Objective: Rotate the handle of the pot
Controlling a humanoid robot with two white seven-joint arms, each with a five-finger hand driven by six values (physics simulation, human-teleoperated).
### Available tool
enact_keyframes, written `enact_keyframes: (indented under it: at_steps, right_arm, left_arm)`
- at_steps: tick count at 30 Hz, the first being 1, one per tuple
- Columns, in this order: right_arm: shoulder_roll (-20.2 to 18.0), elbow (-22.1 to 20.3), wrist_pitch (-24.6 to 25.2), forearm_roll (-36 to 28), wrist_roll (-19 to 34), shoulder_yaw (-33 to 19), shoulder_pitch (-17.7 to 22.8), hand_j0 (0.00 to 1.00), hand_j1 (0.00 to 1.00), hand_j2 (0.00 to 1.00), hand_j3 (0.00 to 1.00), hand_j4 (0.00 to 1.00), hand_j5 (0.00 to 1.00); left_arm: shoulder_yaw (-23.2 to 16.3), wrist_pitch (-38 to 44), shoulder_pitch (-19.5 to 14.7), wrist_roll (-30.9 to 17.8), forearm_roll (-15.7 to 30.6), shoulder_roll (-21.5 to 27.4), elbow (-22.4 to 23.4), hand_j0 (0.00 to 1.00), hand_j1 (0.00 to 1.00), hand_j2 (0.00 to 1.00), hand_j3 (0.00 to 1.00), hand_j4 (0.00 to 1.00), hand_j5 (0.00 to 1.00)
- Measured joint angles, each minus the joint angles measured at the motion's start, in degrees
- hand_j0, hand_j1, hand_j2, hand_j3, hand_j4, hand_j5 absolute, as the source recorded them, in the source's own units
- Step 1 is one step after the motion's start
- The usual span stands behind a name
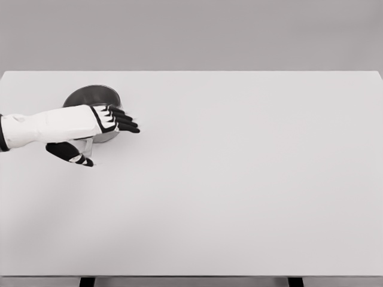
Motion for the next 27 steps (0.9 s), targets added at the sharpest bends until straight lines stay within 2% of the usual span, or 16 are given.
enact_keyframes:
  at_steps: [9, 13, 17, 23, 27]
  right_arm:
    - [0.0, 0.0, -0.02, 0.0, 0.0, 0.02, 0.0, 1.0, 1.0, 1.0, 1.0, 1.0, 1.0]
    - [0.0, 0.0, -0.01, 0.01, 0.0, 0.02, 0.0, 1.0, 1.0, 1.0, 1.0, 1.0, 1.0]
    - [0.0, -0.01, 0.0, 0.0, 0.0, 0.0, 0.0, 1.0, 1.0, 1.0, 1.0, 1.0, 1.0]
    - [0.0, 0.02, 0.01, 0.0, 0.0, 0.0, 0.0, 1.0, 1.0, 1.0, 1.0, 1.0, 1.0]
    - [0.0, 0.02, -0.02, 0.0, 0.01, 0.0, 0.0, 1.0, 1.0, 1.0, 1.0, 1.0, 1.0]
  left_arm:
    - [0.67, -0.95, -0.17, 0.0, -1.97, 2.88, 3.61, 1.0, 1.0, 1.0, 1.0, 1.0, 1.0]
    - [1.08, -0.98, -1.93, 0.0, -1.78, 3.13, 3.95, 1.0, 1.0, 1.0, 1.0, 1.0, 1.0]
    - [1.2, -0.97, -5.36, 0.01, -1.7, 0.63, 3.31, 1.0, 1.0, 1.0, 1.0, 1.0, 1.0]
    - [0.23, -1.0, -5.71, 0.0, -2.01, -4.89, 1.6, 1.0, 1.0, 1.0, 1.0, 1.0, 1.0]
    - [-1.11, -0.59, -5.19, 0.0, -6.98, -7.79, 1.64, 1.0, 1.0, 1.0, 1.0, 1.0, 1.0]
